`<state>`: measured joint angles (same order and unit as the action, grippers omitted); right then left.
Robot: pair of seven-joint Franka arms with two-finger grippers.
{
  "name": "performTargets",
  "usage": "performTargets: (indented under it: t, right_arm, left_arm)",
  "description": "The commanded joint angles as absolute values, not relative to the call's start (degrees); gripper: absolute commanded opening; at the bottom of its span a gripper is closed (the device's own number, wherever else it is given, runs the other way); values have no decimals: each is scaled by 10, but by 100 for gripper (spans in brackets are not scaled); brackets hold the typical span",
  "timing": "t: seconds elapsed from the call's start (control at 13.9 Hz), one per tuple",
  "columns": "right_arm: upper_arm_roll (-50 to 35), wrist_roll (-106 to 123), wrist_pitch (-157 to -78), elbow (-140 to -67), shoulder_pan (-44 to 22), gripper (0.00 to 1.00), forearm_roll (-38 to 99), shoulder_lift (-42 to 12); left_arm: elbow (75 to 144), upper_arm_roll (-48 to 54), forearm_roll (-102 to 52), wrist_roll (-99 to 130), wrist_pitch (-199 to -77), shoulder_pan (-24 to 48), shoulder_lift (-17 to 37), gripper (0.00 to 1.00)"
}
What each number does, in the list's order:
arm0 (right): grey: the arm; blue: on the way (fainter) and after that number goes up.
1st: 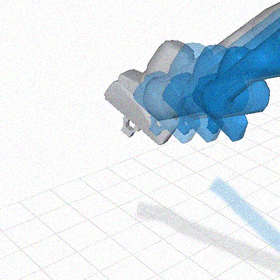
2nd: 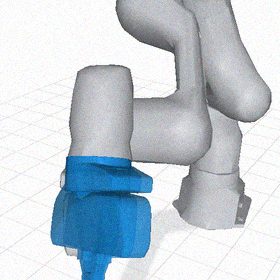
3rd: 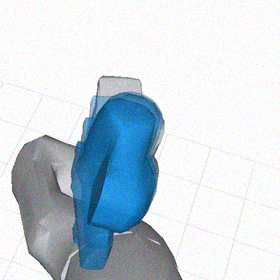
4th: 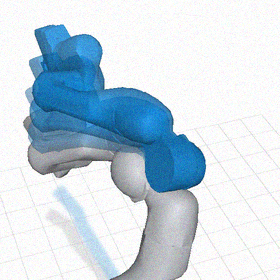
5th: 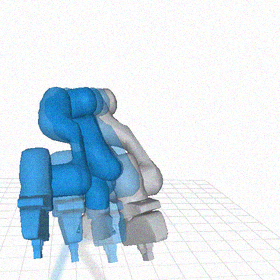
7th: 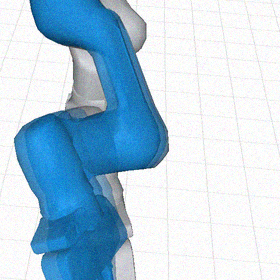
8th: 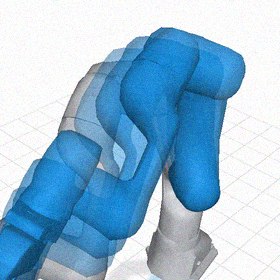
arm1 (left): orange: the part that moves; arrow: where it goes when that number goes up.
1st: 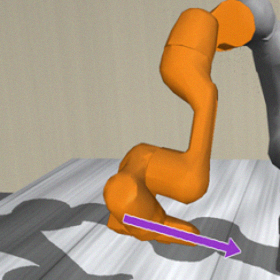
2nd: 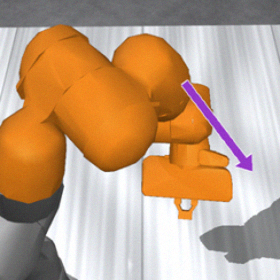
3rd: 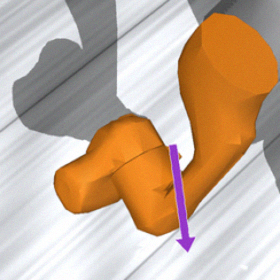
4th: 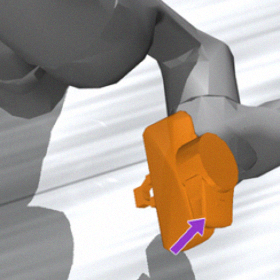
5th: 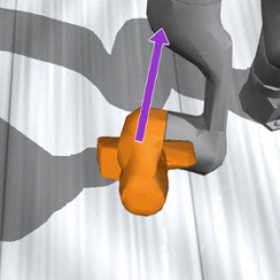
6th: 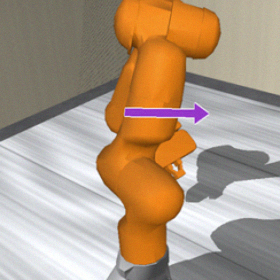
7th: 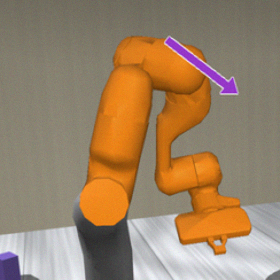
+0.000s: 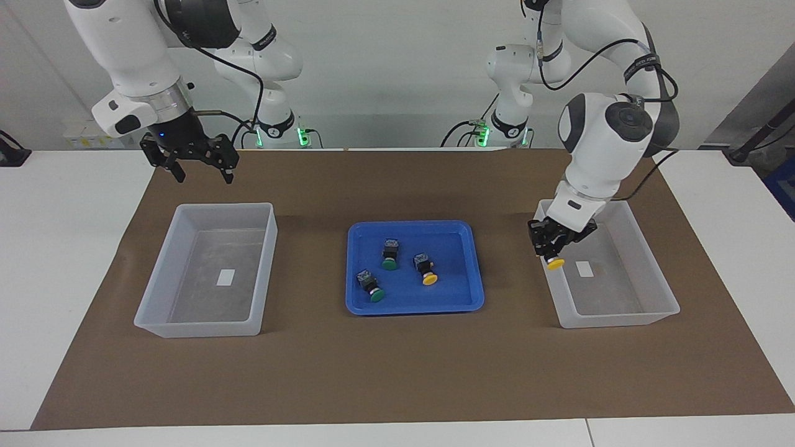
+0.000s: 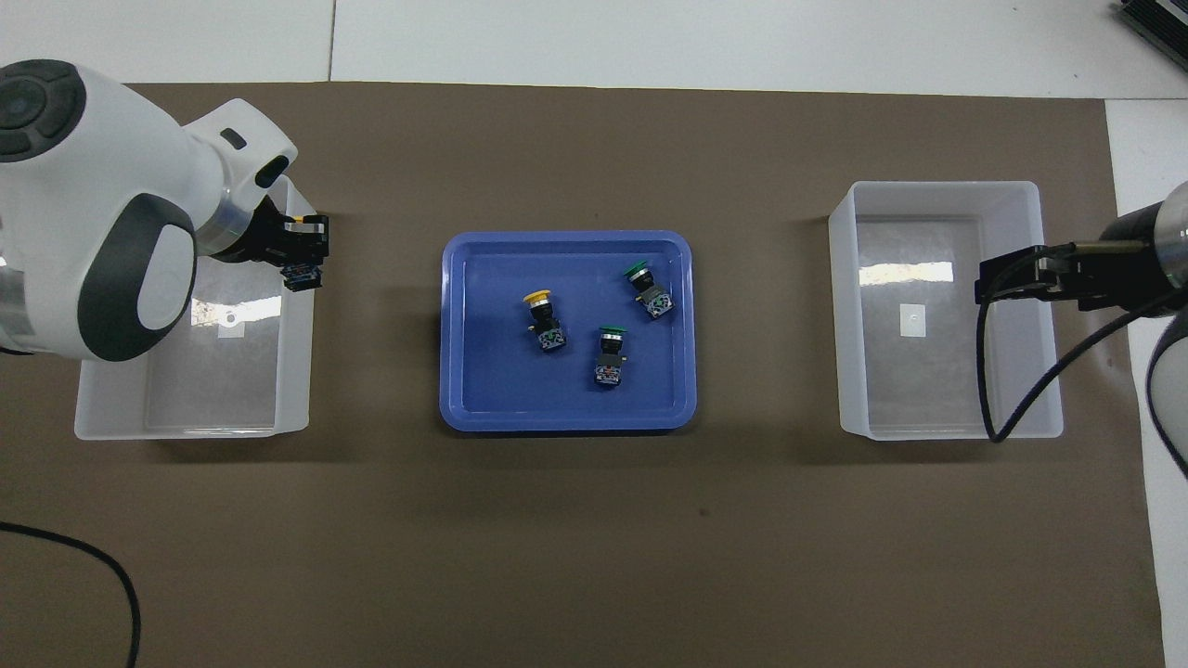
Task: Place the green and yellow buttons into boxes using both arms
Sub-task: 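Carry the yellow button with the left gripper into the nearby bin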
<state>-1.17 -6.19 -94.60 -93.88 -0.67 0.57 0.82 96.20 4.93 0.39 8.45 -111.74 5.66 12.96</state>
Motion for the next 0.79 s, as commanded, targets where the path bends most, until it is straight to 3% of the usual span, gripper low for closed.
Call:
performTargets:
  t: [0.0,0.29,0.72]
  right_arm:
    - [-15,-65,-944,-945,-4,100,7,13]
    - [-15,-65,-944,-945,-4,100,7,13]
    - [-15,-66,-944,-945,-4,100,7,13]
  left_arm:
    - [969,54,4,8,-1107,21,121,0]
    - [1024,54,4,-101,-1142,-35,103,0]
    - [1128,54,4,-108,-1244,-51,77,0]
